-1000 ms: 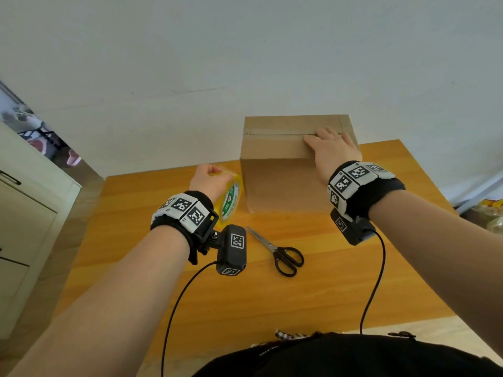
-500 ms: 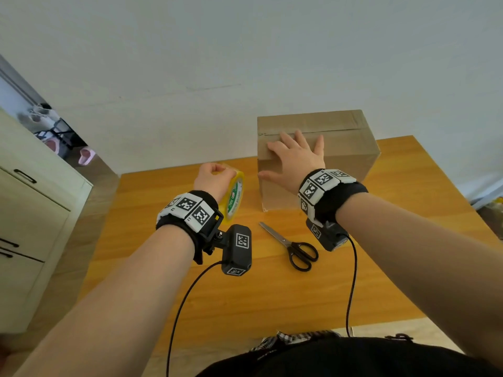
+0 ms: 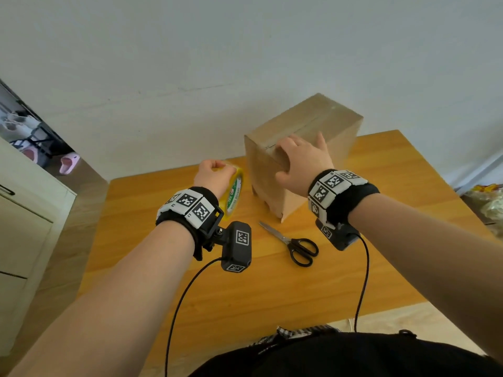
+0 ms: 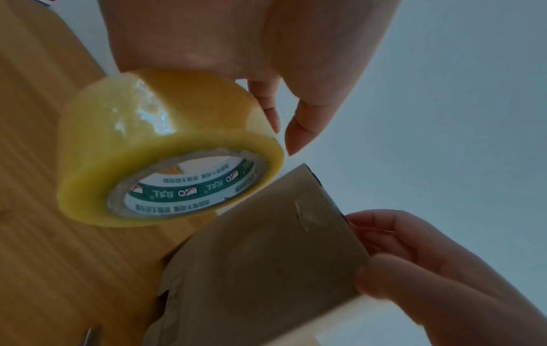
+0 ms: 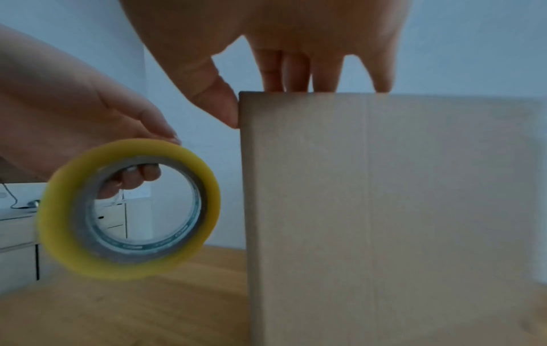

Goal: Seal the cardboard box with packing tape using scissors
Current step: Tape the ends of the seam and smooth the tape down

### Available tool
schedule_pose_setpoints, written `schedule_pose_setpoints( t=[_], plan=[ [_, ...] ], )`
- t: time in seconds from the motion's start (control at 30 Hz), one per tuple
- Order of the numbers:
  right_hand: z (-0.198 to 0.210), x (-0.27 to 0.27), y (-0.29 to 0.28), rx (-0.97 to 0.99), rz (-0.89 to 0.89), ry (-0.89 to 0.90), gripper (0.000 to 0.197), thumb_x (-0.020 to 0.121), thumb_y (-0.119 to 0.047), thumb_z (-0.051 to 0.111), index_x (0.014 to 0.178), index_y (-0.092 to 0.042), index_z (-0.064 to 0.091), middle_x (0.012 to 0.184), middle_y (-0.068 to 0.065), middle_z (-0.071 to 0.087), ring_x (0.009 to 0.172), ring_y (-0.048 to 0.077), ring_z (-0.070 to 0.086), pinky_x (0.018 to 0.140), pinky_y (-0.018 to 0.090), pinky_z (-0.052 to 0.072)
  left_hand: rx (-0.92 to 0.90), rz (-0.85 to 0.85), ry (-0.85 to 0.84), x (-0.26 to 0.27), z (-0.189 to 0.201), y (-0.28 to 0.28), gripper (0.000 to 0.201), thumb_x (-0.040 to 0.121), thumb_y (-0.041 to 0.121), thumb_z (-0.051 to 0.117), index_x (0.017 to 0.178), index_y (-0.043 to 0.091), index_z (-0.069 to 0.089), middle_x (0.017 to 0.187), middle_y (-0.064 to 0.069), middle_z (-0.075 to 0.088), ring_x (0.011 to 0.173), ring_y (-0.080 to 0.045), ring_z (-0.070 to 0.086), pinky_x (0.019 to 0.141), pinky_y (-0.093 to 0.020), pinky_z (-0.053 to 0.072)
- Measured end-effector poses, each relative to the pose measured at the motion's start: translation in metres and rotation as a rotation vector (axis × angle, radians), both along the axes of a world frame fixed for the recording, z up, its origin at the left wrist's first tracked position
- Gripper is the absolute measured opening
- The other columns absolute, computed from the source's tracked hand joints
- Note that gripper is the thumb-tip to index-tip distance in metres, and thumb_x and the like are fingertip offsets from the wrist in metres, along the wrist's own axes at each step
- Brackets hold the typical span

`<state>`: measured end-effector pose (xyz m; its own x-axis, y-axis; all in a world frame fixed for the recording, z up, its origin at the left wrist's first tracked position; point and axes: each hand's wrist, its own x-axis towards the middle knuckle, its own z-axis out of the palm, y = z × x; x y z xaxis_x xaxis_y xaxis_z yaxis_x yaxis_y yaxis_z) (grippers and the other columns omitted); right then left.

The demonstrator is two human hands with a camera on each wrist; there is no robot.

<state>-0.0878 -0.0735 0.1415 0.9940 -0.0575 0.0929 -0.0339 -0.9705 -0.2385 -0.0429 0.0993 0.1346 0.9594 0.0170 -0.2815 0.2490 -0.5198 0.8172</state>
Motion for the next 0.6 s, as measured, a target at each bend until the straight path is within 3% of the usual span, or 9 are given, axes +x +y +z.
schedule_pose_setpoints(
  t=[0.07, 0.13, 0.23, 0.4, 0.43, 0.47, 0.5, 0.53, 0.6],
  plan=[
    [0.001, -0.008, -0.006, 0.010, 0.038, 0.032, 0.054, 0.079, -0.023, 0.052, 0.132, -0.022, 0.039, 0.143, -0.001, 0.042, 0.138, 0.016, 0.029, 0.116, 0.051, -0.004, 0.002, -0.007, -0.004, 0.002, -0.002, 0.000, 0.032, 0.088, 0.026, 0.056, 0.117, 0.015, 0.049, 0.105, -0.001, 0.050, 0.092, -0.017, 0.047, 0.076, -0.028, 0.035],
    [0.003, -0.015, -0.011, 0.050, 0.029, 0.036, 0.056, 0.078, -0.009, 0.051, 0.131, -0.025, 0.039, 0.145, -0.003, 0.039, 0.140, 0.012, 0.024, 0.117, 0.047, -0.005, 0.003, -0.006, -0.012, 0.004, -0.005, -0.001, 0.029, 0.087, 0.025, 0.056, 0.114, 0.015, 0.050, 0.106, -0.002, 0.051, 0.092, -0.018, 0.047, 0.077, -0.028, 0.036],
    [0.004, -0.020, -0.020, 0.103, -0.062, 0.017, 0.059, 0.074, 0.009, 0.045, 0.122, -0.024, 0.044, 0.136, -0.004, 0.047, 0.133, 0.015, 0.037, 0.117, 0.046, -0.001, 0.019, -0.025, -0.012, 0.005, -0.008, -0.002, 0.026, 0.088, 0.024, 0.055, 0.112, 0.015, 0.050, 0.105, -0.001, 0.050, 0.091, -0.018, 0.047, 0.076, -0.028, 0.036],
    [0.004, -0.022, -0.030, 0.125, -0.156, -0.034, 0.050, 0.074, 0.016, 0.040, 0.110, -0.018, 0.050, 0.111, 0.001, 0.059, 0.107, 0.026, 0.054, 0.115, 0.043, 0.017, 0.049, -0.085, -0.026, 0.003, -0.008, -0.005, 0.029, 0.089, 0.023, 0.054, 0.117, 0.014, 0.051, 0.104, 0.000, 0.050, 0.089, -0.017, 0.047, 0.072, -0.027, 0.035],
    [0.005, -0.021, -0.031, 0.145, -0.169, -0.041, 0.048, 0.075, 0.017, 0.039, 0.108, -0.016, 0.051, 0.104, 0.003, 0.059, 0.102, 0.028, 0.054, 0.110, 0.041, 0.028, 0.051, -0.103, -0.030, 0.002, -0.007, -0.006, 0.028, 0.090, 0.023, 0.053, 0.116, 0.014, 0.050, 0.104, 0.000, 0.051, 0.089, -0.017, 0.048, 0.069, -0.026, 0.036],
    [0.004, -0.020, -0.033, 0.158, -0.178, -0.050, 0.045, 0.077, 0.016, 0.038, 0.107, -0.015, 0.052, 0.097, 0.004, 0.058, 0.096, 0.028, 0.054, 0.097, 0.039, 0.040, 0.053, -0.123, -0.033, 0.001, -0.006, -0.006, 0.027, 0.090, 0.023, 0.053, 0.116, 0.015, 0.050, 0.105, 0.000, 0.051, 0.089, -0.017, 0.048, 0.066, -0.024, 0.036],
    [0.004, -0.019, -0.035, 0.154, -0.177, -0.056, 0.043, 0.078, 0.015, 0.039, 0.105, -0.015, 0.053, 0.094, 0.005, 0.057, 0.091, 0.028, 0.053, 0.081, 0.036, 0.045, 0.056, -0.142, -0.038, 0.000, -0.005, -0.006, 0.025, 0.090, 0.023, 0.053, 0.115, 0.016, 0.049, 0.105, 0.000, 0.050, 0.090, -0.017, 0.048, 0.064, -0.023, 0.036],
    [0.004, -0.017, -0.037, 0.142, -0.172, -0.056, 0.041, 0.079, 0.013, 0.040, 0.105, -0.015, 0.053, 0.093, 0.006, 0.057, 0.086, 0.026, 0.052, 0.071, 0.032, 0.043, 0.059, -0.161, -0.041, -0.001, -0.003, -0.007, 0.024, 0.091, 0.023, 0.052, 0.114, 0.017, 0.049, 0.105, 0.000, 0.050, 0.091, -0.017, 0.048, 0.064, -0.022, 0.036],
    [0.002, -0.012, -0.043, 0.149, -0.168, -0.044, 0.040, 0.079, 0.011, 0.042, 0.104, -0.017, 0.054, 0.096, 0.007, 0.060, 0.082, 0.024, 0.051, 0.067, 0.030, 0.042, 0.061, -0.191, -0.045, -0.004, 0.001, -0.007, 0.024, 0.091, 0.023, 0.052, 0.114, 0.017, 0.049, 0.105, 0.001, 0.049, 0.091, -0.017, 0.048, 0.061, -0.021, 0.036]
  ],
)
